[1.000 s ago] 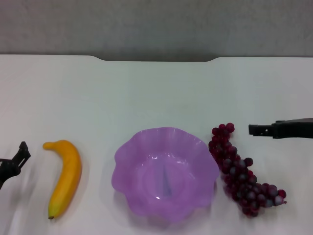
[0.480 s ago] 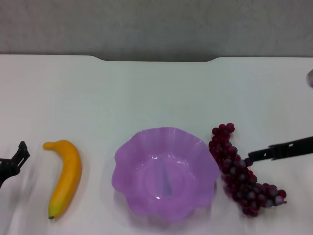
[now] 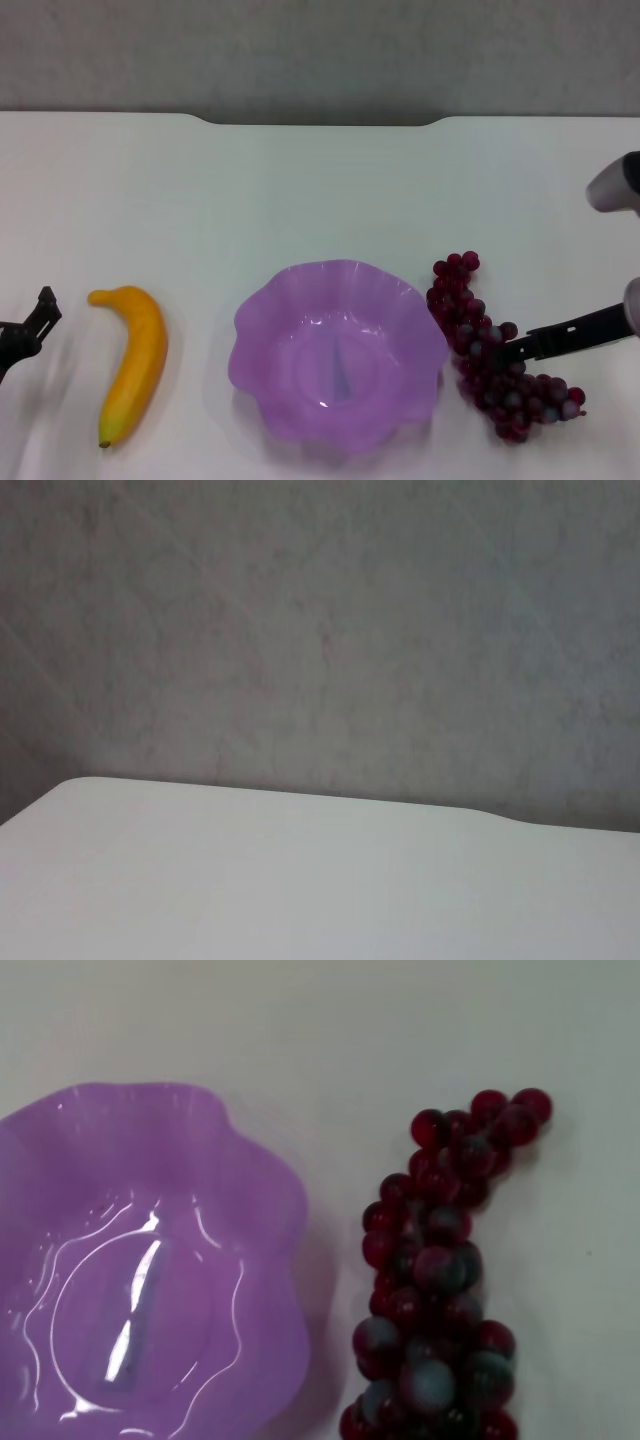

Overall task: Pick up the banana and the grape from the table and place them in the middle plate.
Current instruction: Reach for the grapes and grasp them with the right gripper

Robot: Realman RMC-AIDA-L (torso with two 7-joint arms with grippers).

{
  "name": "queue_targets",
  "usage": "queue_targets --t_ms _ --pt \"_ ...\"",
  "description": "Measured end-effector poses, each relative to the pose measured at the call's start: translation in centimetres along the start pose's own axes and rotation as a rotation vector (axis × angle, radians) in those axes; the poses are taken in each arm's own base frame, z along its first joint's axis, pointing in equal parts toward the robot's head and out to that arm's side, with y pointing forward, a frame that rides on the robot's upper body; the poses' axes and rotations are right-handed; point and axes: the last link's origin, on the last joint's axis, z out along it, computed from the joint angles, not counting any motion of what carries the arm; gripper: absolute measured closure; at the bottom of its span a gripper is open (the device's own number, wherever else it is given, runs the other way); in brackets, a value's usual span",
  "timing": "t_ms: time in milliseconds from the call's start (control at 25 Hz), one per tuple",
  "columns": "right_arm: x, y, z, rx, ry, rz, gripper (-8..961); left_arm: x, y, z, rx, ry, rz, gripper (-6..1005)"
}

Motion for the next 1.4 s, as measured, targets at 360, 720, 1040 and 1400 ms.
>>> queue_targets --t_ms 360,720,1040,1400 --pt "0.1 0.9 1.5 -0.042 0.038 -0.019 73 0.1 0.1 0.0 -0.002 0.005 -0.001 92" --pt "0.6 0.4 2.4 -0.038 0.071 -0.016 73 0.1 0.1 0.0 -0.003 0.006 -0.001 91" --pt "0.8 -0.2 3.2 -0.026 0.058 -0.017 74 0.1 0.1 0.0 -0.005 0.005 0.001 91" --pt "0.9 0.1 3.6 -0.017 0.060 -0.050 93 0.1 0.2 0.1 -0.007 0.006 0.001 92"
